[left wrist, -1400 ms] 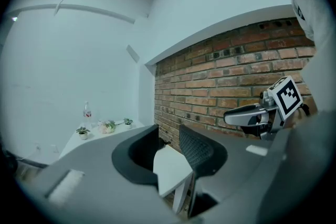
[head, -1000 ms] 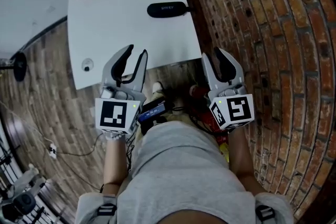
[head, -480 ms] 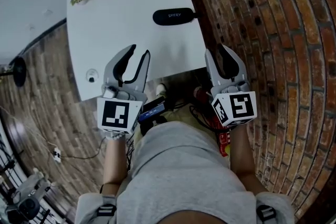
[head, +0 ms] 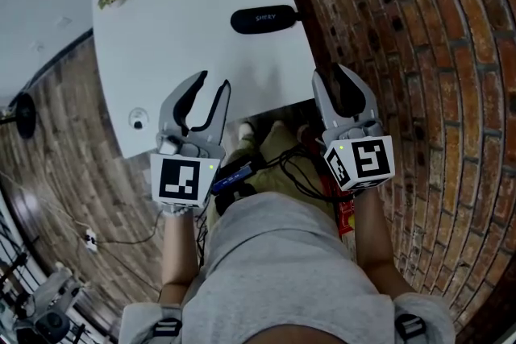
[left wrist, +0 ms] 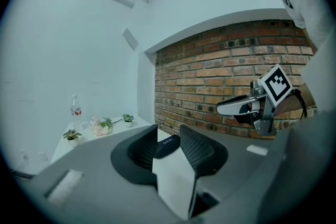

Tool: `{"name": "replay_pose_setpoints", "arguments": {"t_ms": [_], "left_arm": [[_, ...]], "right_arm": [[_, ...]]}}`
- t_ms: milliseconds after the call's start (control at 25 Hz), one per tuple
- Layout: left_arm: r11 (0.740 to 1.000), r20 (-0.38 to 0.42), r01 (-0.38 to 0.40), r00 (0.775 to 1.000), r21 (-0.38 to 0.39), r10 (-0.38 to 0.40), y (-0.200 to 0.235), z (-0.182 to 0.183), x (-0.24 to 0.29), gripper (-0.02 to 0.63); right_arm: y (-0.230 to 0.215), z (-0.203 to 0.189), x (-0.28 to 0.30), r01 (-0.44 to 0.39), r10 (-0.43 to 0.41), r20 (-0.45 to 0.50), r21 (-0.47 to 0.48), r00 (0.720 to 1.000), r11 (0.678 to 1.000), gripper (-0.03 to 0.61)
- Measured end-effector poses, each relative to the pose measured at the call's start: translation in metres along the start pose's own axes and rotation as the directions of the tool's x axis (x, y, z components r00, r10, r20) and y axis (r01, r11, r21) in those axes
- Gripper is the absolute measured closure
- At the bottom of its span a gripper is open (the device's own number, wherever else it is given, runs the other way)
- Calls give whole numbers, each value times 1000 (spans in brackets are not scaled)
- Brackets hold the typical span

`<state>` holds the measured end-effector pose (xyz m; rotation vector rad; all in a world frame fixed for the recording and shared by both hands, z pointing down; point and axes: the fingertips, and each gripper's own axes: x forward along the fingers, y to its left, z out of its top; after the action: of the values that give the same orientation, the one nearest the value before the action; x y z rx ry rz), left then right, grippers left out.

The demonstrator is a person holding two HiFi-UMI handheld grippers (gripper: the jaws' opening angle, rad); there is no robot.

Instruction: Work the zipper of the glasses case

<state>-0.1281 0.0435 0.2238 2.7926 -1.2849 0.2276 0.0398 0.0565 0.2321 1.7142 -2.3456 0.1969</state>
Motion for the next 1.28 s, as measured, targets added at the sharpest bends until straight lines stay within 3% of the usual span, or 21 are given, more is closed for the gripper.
{"name": "replay_pose_setpoints", "arguments": {"t_ms": [640, 920, 1280], "left_arm": [[1000, -88, 3, 996, 15, -2, 3, -36, 39, 453], [998, -150, 6, 989, 70, 4, 7, -53, 64, 437], [974, -247, 60, 969, 219, -4, 4, -79, 100, 420]], "right_arm": [[-16, -23, 35, -55, 55, -63, 3, 996, 998, 454], [-31, -37, 54, -87, 89, -91, 21, 992, 996, 454], [-42, -60, 76, -117, 122, -128, 45, 984, 992, 454]]}}
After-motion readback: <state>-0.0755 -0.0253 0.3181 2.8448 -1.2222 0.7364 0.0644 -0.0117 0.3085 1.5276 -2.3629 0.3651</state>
